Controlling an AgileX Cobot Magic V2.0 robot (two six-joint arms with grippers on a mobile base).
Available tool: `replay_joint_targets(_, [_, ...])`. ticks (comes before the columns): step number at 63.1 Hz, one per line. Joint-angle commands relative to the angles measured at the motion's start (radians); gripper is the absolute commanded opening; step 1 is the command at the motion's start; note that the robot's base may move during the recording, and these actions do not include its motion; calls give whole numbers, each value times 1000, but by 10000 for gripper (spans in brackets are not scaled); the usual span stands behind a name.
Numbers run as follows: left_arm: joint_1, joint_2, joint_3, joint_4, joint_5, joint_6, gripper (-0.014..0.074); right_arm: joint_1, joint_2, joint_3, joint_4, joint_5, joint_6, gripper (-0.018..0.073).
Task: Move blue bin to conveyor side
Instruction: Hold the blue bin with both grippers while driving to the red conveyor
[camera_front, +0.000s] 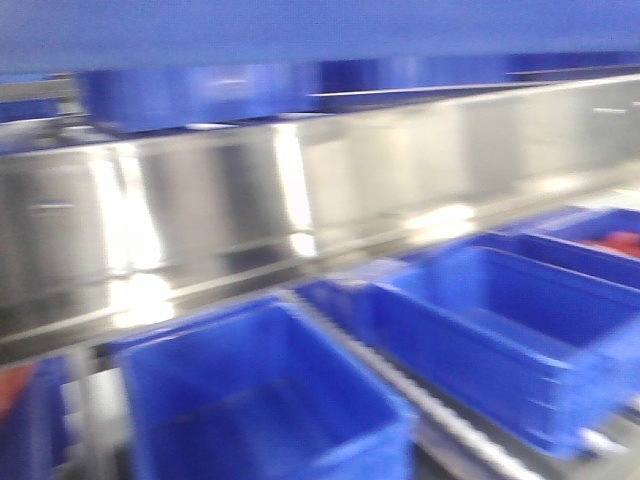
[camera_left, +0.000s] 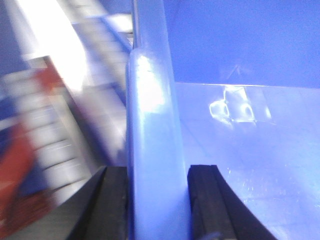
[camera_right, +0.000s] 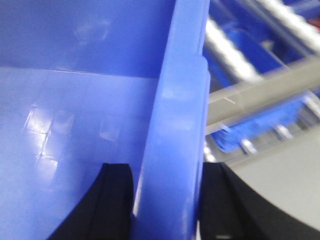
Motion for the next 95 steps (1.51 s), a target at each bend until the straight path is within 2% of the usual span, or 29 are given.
replay_joint_targets(1, [1, -19, -15, 28, -83, 11, -16, -3, -22, -19, -57, -96, -10, -89])
replay_joint_targets(95, [1, -19, -15, 28, -83, 11, -16, -3, -22, -19, -57, -96, -10, -89])
